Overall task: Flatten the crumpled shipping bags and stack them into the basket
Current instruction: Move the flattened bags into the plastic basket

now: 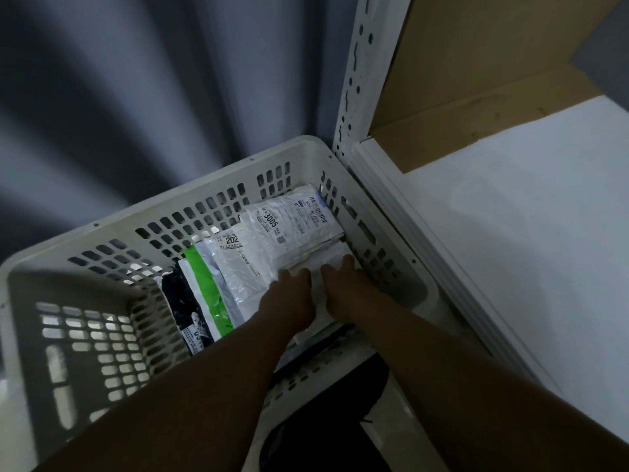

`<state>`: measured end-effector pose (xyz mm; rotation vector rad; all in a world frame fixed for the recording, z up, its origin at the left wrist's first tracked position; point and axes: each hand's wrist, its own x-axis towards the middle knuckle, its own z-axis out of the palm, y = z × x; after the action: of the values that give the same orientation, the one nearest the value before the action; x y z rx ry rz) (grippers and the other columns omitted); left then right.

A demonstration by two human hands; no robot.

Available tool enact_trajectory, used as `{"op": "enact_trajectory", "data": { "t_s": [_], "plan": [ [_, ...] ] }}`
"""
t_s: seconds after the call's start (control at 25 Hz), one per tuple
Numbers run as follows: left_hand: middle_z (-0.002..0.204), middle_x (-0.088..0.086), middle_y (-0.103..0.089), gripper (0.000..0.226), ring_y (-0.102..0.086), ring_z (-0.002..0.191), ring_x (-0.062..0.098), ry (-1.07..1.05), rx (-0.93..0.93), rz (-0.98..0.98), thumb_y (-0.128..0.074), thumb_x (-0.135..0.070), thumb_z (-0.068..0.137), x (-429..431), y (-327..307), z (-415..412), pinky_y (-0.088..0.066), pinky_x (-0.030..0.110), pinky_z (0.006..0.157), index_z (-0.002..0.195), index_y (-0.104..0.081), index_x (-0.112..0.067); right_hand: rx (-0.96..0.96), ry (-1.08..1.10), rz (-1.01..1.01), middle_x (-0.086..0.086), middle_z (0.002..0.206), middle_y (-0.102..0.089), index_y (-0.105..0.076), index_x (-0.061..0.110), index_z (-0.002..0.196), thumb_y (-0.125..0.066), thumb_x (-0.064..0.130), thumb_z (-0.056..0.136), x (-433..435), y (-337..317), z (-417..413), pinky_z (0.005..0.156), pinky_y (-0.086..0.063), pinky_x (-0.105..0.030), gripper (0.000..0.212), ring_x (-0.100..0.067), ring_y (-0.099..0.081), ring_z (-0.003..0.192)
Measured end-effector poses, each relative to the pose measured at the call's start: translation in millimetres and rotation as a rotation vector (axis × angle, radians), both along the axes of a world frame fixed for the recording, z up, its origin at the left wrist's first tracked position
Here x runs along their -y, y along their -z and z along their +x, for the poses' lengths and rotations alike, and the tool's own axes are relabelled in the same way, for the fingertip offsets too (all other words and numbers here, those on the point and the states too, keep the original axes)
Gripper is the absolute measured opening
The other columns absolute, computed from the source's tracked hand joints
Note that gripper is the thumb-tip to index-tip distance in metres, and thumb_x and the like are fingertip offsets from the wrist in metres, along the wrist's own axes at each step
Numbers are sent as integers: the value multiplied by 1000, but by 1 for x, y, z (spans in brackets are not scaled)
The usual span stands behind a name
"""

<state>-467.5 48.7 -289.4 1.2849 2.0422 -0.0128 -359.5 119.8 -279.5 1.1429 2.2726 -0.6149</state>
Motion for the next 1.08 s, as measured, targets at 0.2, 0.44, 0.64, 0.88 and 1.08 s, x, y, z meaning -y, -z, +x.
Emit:
{"op": "enact_trajectory", "data": {
  "t_s": [0.2, 0.44, 0.64, 0.88, 1.08],
  "plan": [
    [129, 17, -40, 48, -49, 116, 38, -46, -23, 48, -67, -14, 86, 4, 20, 2, -49, 44, 90, 127, -42, -16, 104, 2, -127, -21, 161, -5, -20, 16, 156, -55, 33, 99, -9, 15, -4, 115, -32, -50, 69, -43, -25, 141],
    [130, 16, -41, 55, -49, 117, 37, -46, -30, 68, -71, -15, 83, 3, 20, 0, -46, 42, 88, 128, -41, -16, 106, 15, -158, -19, 164, 3, -13, 19, 158, -53, 41, 100, -13, 19, -4, 118, -24, -53, 74, -43, -15, 147],
    [125, 17, -45, 53, -51, 114, 35, -34, -41, 97, -70, -18, 83, 2, -5, -3, -48, 41, 88, 128, -43, -15, -12, 30, -108, -24, 159, -11, -30, 12, 150, -53, 35, 101, -7, -10, 2, 108, -40, -44, 59, -40, -37, 136],
    [122, 17, -48, 48, -53, 110, 33, -15, -59, 197, -64, -16, 87, -4, -66, 13, -49, 40, 88, 131, -44, -12, -190, 89, 36, -18, 148, -35, -42, 8, 140, -52, 29, 101, 3, -67, 18, 97, -44, -39, 45, -35, -50, 124],
    [123, 21, -53, 43, -56, 111, 35, 99, -49, 405, -64, -14, 88, -36, -150, 64, -47, 38, 89, 127, -48, -6, -352, 181, 194, -21, 129, -47, -46, 2, 129, -54, 20, 98, -2, -147, 72, 92, -47, -42, 37, -38, -56, 111]
  ]
}}
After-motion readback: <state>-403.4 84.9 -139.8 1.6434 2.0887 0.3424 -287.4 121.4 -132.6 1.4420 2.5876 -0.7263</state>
